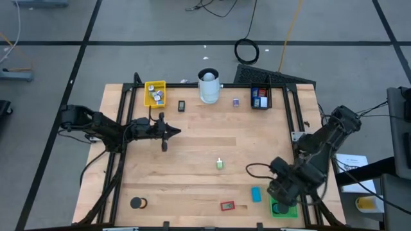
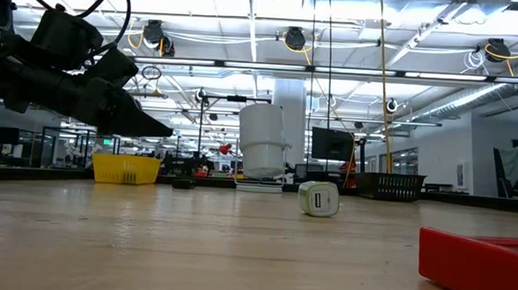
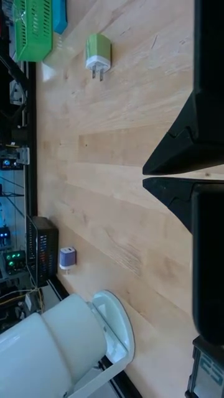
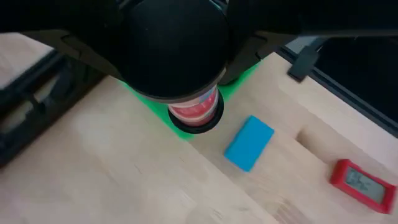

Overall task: Pick & Place Office items
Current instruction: Put the red hourglass into the green bin

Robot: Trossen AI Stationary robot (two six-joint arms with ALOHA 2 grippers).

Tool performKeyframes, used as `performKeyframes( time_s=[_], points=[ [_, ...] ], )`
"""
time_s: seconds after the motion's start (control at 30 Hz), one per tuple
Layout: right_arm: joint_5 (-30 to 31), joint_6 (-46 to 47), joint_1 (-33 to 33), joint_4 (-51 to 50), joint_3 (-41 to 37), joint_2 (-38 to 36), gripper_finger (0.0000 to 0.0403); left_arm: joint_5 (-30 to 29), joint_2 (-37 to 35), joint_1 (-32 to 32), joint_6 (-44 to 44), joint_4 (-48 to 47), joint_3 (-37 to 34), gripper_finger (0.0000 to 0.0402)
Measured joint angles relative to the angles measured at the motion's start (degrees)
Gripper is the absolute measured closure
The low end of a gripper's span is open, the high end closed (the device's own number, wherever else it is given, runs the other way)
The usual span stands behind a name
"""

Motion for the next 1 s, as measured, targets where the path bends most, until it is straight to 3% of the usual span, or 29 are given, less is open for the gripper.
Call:
performKeyframes(
  time_s=[0.33, 1.0],
  points=[
    [-1.7, 14.4, 8.6, 2.5, -5.2, 0.0, 0.0203, 0.0, 0.0, 0.0, 0.0, 0.0, 0.0, 0.0376],
    [-4.2, 11.3, 8.6, 8.8, -14.2, 0.0, 0.0201, 0.0, 0.0, 0.0, -0.1, 0.0, 0.0, 0.0376]
  ],
)
